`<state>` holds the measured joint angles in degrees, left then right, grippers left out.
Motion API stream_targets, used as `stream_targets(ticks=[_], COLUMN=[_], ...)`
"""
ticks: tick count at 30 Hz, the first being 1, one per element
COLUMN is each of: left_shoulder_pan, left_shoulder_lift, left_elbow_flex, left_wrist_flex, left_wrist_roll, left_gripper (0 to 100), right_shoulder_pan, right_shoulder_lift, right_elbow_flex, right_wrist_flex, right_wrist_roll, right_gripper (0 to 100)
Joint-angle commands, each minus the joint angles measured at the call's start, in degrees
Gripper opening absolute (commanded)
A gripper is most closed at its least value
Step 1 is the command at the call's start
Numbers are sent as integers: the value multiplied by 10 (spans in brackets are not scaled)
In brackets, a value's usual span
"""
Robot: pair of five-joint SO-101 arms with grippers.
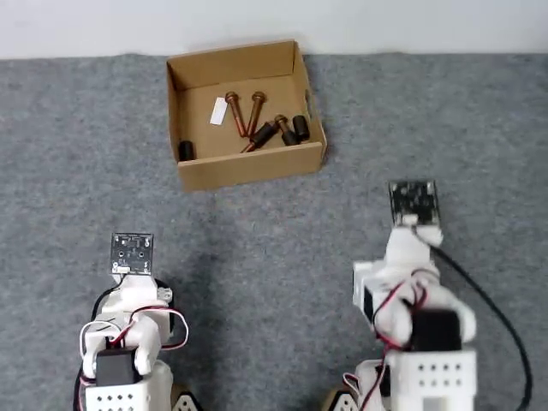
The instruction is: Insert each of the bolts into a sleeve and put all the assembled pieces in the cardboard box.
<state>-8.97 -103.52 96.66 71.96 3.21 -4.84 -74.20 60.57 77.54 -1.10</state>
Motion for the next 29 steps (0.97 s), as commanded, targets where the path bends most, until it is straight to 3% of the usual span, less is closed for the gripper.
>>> stream_targets(ticks=[1, 10, 29], left_shoulder_pan=[-3, -3, -3], left_shoulder_lift=[-8, -8, -8], left_elbow_flex=[-3, -3, -3], left_wrist_flex=[2, 2, 3], left_wrist_roll=[-2, -2, -2], left_gripper=[6, 6, 6], right_shoulder_pan=[6, 8, 11], right_shoulder_lift=[-95, -297, -292], right_elbow_flex=[75, 222, 359], right_wrist_flex=[-19, -7, -29], right_wrist_roll=[-5, -2, -2], right_gripper=[9, 9, 9])
